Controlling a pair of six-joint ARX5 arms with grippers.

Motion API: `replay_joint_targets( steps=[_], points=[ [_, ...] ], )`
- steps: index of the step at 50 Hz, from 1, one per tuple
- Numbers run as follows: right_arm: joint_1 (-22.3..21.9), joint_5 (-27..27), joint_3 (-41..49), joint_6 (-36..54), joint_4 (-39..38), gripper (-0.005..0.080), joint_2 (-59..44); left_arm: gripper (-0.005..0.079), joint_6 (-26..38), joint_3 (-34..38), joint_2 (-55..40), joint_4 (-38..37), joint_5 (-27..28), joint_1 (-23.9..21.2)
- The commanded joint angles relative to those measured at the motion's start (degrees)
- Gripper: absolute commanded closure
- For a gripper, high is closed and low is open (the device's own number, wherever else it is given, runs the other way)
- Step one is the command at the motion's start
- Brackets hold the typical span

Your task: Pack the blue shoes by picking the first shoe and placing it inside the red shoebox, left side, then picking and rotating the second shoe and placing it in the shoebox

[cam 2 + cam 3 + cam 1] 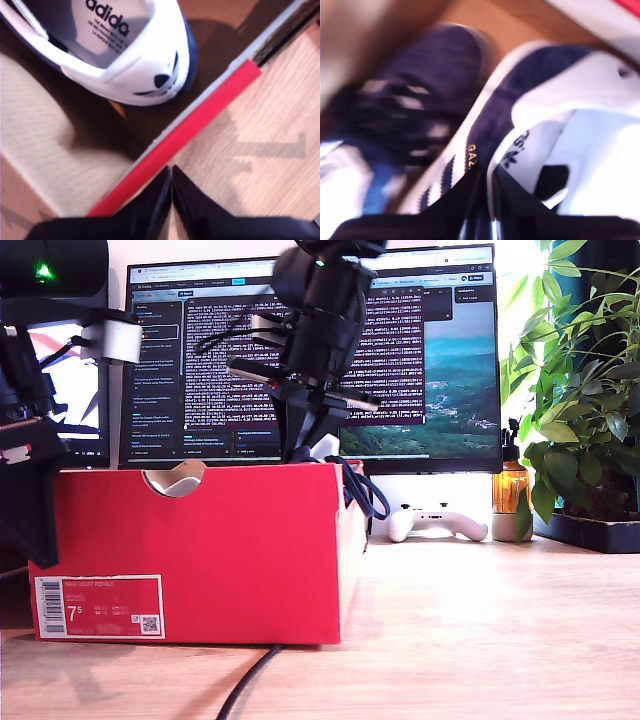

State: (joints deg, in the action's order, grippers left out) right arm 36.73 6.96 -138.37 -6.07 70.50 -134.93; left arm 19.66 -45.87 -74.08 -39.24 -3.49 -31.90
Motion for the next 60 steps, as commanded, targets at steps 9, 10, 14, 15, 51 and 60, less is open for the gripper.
replay_joint_targets(
  steps=[9, 10, 14, 15, 51, 60],
  points=[
    [1.1, 2.4, 0.7, -4.5, 1.4, 0.074, -2.2, 0.0759, -1.9, 0.0, -0.5, 0.1, 0.1, -0.2],
    [1.1, 1.7, 0.7, -4.5, 1.5, 0.0716, -2.2, 0.0759, -1.9, 0.0, -0.5, 0.1, 0.1, -0.2],
    [1.1, -0.6, 0.7, -4.7, 2.7, 0.0572, -2.2, 0.0759, -1.9, 0.0, -0.5, 0.2, 0.1, -0.2],
    [1.1, -0.6, 0.7, -4.9, 3.2, 0.0527, -2.2, 0.0759, -1.9, 0.0, -0.5, 0.2, 0.1, -0.2],
    [1.1, -8.1, -12.9, -1.5, 7.2, 0.0569, -1.0, 0.0759, -4.6, 0.0, -0.5, 1.1, 1.0, -0.2],
    [-1.7, -7.9, -15.3, 1.0, 7.1, 0.0757, 5.6, 0.0754, -9.4, 0.0, 1.2, 1.8, 3.1, -0.4]
  ],
)
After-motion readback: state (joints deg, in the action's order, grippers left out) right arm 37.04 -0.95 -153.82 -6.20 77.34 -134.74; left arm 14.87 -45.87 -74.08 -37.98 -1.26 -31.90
